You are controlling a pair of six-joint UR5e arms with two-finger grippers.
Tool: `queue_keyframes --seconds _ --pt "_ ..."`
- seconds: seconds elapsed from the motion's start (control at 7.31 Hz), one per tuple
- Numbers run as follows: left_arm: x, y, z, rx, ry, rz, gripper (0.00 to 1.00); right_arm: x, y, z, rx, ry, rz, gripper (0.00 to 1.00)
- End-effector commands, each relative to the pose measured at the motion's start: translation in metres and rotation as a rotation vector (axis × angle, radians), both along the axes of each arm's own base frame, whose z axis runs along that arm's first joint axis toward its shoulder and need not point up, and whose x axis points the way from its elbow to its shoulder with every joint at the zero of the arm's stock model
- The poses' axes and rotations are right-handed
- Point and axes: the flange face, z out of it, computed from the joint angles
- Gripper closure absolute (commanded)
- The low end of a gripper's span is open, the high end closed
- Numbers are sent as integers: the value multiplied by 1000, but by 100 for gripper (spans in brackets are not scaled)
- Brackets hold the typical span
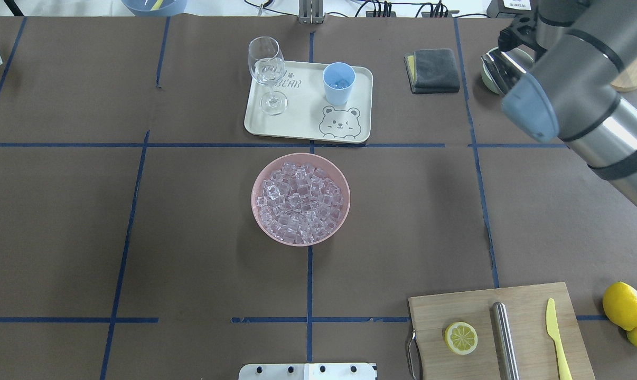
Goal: Put ice in cup with scoop
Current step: 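Carry the scoop back and lower it onto the table with the right gripper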
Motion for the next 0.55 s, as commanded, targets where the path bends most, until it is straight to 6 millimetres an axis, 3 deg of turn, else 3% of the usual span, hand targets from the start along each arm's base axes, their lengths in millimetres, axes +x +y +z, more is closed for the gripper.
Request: queue_keyframes --seconds 0.0,0.14,0.27,0.41 --pt "-6 20 39 -133 -34 8 0 23 43 60 2 -75 60 100" --pt "-21 23 50 -177 -44 -5 0 38 57 101 30 -111 73 100" --pt "-50 31 65 -213 -60 16 0 49 78 142 74 -150 104 100" --pt "-73 36 76 -245 -72 25 0 55 92 162 79 -171 191 100"
